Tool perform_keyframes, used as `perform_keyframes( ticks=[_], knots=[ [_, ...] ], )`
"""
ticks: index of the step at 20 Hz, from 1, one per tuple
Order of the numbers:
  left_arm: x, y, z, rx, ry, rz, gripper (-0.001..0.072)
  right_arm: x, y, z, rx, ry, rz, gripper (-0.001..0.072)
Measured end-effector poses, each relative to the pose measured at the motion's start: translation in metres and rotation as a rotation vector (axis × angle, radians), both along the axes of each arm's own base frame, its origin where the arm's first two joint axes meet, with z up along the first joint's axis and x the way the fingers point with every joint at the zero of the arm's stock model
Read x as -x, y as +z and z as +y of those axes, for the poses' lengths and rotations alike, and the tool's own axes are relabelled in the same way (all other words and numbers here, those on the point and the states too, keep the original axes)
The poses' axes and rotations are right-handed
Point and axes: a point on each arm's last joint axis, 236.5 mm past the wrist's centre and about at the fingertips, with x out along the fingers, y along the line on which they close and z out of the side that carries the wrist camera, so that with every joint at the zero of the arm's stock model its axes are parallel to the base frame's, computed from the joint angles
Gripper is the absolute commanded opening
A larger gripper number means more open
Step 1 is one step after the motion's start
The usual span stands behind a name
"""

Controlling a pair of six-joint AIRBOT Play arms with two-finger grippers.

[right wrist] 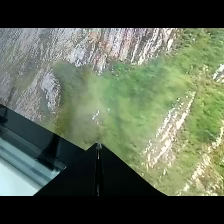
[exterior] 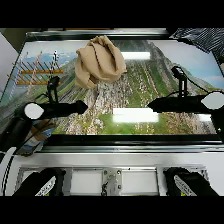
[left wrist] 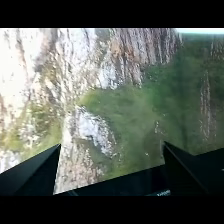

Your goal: Fold the clothes and pants, and hang the long-sleeved shirts on hangers.

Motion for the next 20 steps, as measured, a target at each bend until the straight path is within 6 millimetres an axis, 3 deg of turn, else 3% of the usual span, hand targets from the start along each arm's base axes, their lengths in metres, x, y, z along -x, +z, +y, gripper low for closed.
perform_keyframes(
  ticks=[2, 5, 8, 11, 13, 15, 19, 20],
  knots=[
    [-0.008, 0.023, 0.045, -0.081, 0.080, -0.039, 0.0704, 0.000, 0.000, 0.000, 0.000, 0.000, 0.000, 0.0023],
    [0.000, 0.040, 0.139, -0.253, 0.278, -0.033, 0.0703, 0.000, 0.000, 0.000, 0.000, 0.000, 0.000, 0.0024],
    [0.023, 0.037, 0.226, -0.362, 0.497, 0.048, 0.0703, 0.000, 0.000, 0.000, 0.000, 0.000, 0.000, 0.0024],
    [0.046, 0.016, 0.279, -0.388, 0.637, 0.168, 0.0703, 0.000, 0.000, 0.000, 0.000, 0.000, 0.000, 0.0024],
    [0.061, -0.005, 0.297, -0.387, 0.683, 0.258, 0.0703, 0.000, 0.000, 0.000, 0.000, 0.000, 0.001, 0.0024],
    [0.076, -0.033, 0.301, -0.376, 0.699, 0.334, 0.0703, 0.000, 0.000, 0.000, -0.001, 0.000, 0.001, 0.0024],
    [0.103, -0.079, 0.289, -0.369, 0.692, 0.402, 0.0702, 0.000, 0.000, 0.000, 0.000, 0.000, 0.000, 0.0024],
    [0.107, -0.086, 0.285, -0.369, 0.684, 0.409, 0.0669, 0.000, 0.000, 0.000, -0.001, 0.000, 0.000, 0.0024]
  ],
)
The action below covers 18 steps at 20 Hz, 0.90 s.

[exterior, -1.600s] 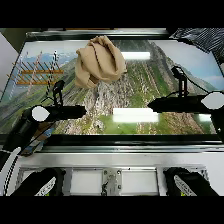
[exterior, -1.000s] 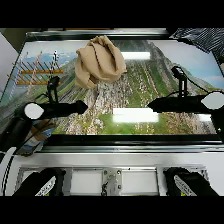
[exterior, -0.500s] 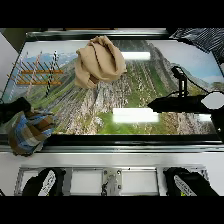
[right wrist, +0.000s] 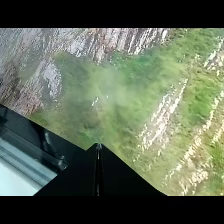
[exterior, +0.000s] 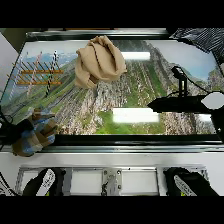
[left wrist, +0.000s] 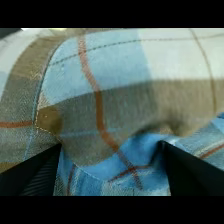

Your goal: Fold the clothes and pants, and hang the long-sleeved shirts on hangers.

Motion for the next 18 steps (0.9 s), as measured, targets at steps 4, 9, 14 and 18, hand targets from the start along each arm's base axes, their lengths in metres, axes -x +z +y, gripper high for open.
perform_keyframes(
  ticks=[4, 9, 14, 18],
  knots=[
    [0.007, -0.013, -0.015, -0.003, -0.039, 0.005, 0.0012, 0.000, 0.000, 0.000, 0.001, 0.000, 0.000, 0.0023],
    [-0.040, 0.076, -0.052, -0.086, -0.209, -0.219, 0.0012, 0.000, 0.000, 0.000, 0.000, 0.000, 0.000, 0.0024],
    [-0.055, 0.211, -0.182, -0.004, -0.556, -0.577, 0.0012, 0.000, 0.000, 0.000, 0.001, 0.001, 0.000, 0.0023],
    [-0.023, 0.269, -0.280, 0.172, -0.806, -0.730, 0.0012, 0.000, 0.000, 0.000, -0.001, 0.000, 0.000, 0.0024]
  ],
)
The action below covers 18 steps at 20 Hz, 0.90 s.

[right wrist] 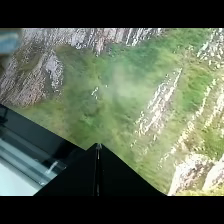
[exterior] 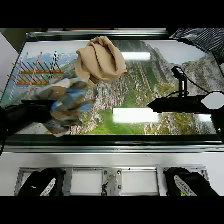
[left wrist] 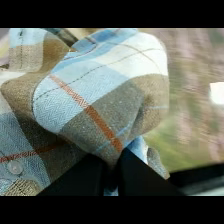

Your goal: Fold the clothes and pants, and hang the long-sleeved shirts on hangers.

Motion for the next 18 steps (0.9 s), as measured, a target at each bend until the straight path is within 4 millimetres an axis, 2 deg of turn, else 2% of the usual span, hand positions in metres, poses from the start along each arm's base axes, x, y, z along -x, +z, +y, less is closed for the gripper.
perform_keyframes(
  ticks=[1, 3, 6, 9, 11, 13, 14, 15, 16, 17, 18],
  knots=[
    [0.006, 0.005, -0.021, 0.018, -0.068, -0.006, 0.0012, 0.000, 0.001, 0.001, -0.007, 0.000, 0.001, 0.0023],
    [0.012, 0.002, -0.056, 0.032, -0.171, 0.015, 0.0012, 0.000, 0.003, 0.003, -0.019, 0.000, 0.001, 0.0018],
    [0.000, -0.020, -0.103, 0.028, -0.254, 0.072, 0.0012, -0.006, 0.004, -0.008, 0.004, -0.021, -0.018, 0.0018],
    [-0.032, -0.045, -0.143, 0.039, -0.268, 0.084, 0.0012, -0.021, 0.005, -0.053, 0.100, -0.136, -0.034, 0.0017],
    [-0.057, -0.063, -0.158, 0.048, -0.246, 0.085, 0.0036, -0.027, 0.004, -0.091, 0.166, -0.240, -0.033, 0.0018],
    [-0.086, -0.087, -0.159, 0.048, -0.197, 0.107, 0.0696, -0.028, 0.003, -0.122, 0.215, -0.326, -0.022, 0.0028],
    [-0.097, -0.100, -0.156, 0.052, -0.170, 0.136, 0.0720, -0.028, 0.003, -0.132, 0.230, -0.353, -0.020, 0.0038],
    [-0.107, -0.114, -0.150, 0.058, -0.139, 0.175, 0.0720, -0.028, 0.002, -0.138, 0.237, -0.373, -0.015, 0.0217],
    [-0.116, -0.127, -0.140, 0.060, -0.101, 0.219, 0.0720, -0.029, 0.001, -0.144, 0.244, -0.390, -0.010, 0.0536],
    [-0.122, -0.141, -0.127, 0.055, -0.065, 0.266, 0.0720, -0.029, -0.001, -0.147, 0.243, -0.400, -0.001, 0.0702],
    [-0.126, -0.154, -0.113, 0.047, -0.031, 0.312, 0.0720, -0.030, -0.004, -0.147, 0.236, -0.406, 0.009, 0.0694]
  ],
)
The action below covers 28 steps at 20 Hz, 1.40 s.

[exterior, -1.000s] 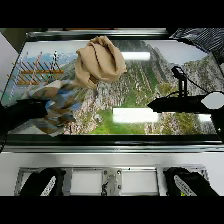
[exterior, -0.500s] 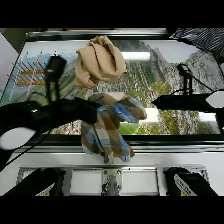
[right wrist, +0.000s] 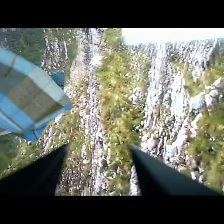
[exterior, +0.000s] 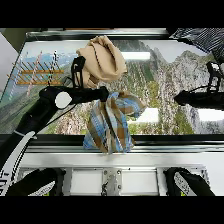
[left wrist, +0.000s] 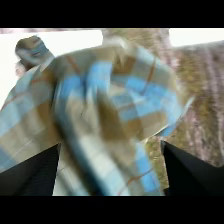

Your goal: Fold the clothes and pants, and hang the long-sleeved shirts on hangers.

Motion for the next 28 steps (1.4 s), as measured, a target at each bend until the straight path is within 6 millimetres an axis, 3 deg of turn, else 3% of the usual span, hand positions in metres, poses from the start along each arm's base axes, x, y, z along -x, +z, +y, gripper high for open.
perform_keyframes(
  ticks=[3, 7, 10, 14, 15, 16, 18, 20, 21, 22, 24, 26, 28],
  knots=[
    [0.008, -0.048, 0.050, -0.058, 0.078, 0.157, 0.0720, -0.002, -0.017, 0.006, -0.060, -0.012, 0.045, 0.0688],
    [0.054, -0.115, 0.092, -0.113, 0.131, 0.377, 0.0720, -0.008, -0.062, 0.023, -0.146, -0.013, 0.154, 0.0688],
    [0.089, -0.155, 0.090, -0.074, 0.121, 0.503, 0.0720, -0.023, -0.101, 0.044, -0.200, -0.008, 0.213, 0.0688],
    [0.108, -0.183, 0.070, 0.014, 0.104, 0.622, 0.0720, -0.050, -0.139, 0.067, -0.281, -0.048, 0.235, 0.0681],
    [0.107, -0.186, 0.065, 0.028, 0.095, 0.635, 0.0627, -0.056, -0.148, 0.072, -0.296, -0.057, 0.244, 0.0681],
    [0.106, -0.189, 0.060, 0.040, 0.087, 0.647, 0.0426, -0.060, -0.157, 0.077, -0.307, -0.059, 0.255, 0.0680],
    [0.102, -0.192, 0.052, 0.052, 0.074, 0.658, 0.0223, -0.067, -0.173, 0.088, -0.325, -0.054, 0.279, 0.0645],
    [0.096, -0.195, 0.048, 0.054, 0.066, 0.659, 0.0020, -0.071, -0.188, 0.100, -0.336, -0.043, 0.304, 0.0370],
    [0.093, -0.196, 0.047, 0.056, 0.065, 0.659, 0.0013, -0.074, -0.192, 0.106, -0.339, -0.034, 0.310, 0.0099],
    [0.088, -0.195, 0.047, 0.061, 0.065, 0.656, 0.0013, -0.077, -0.194, 0.111, -0.342, -0.026, 0.312, 0.0016],
    [0.073, -0.186, 0.050, 0.076, 0.077, 0.631, 0.0012, -0.089, -0.188, 0.117, -0.336, 0.002, 0.283, 0.0016],
    [0.026, -0.140, 0.066, 0.114, 0.109, 0.491, 0.0011, -0.117, -0.147, 0.117, -0.291, 0.068, 0.183, 0.0015],
    [-0.013, -0.076, 0.084, 0.129, 0.124, 0.321, 0.0012, -0.139, -0.092, 0.113, -0.226, 0.139, 0.072, 0.0015]
  ],
)
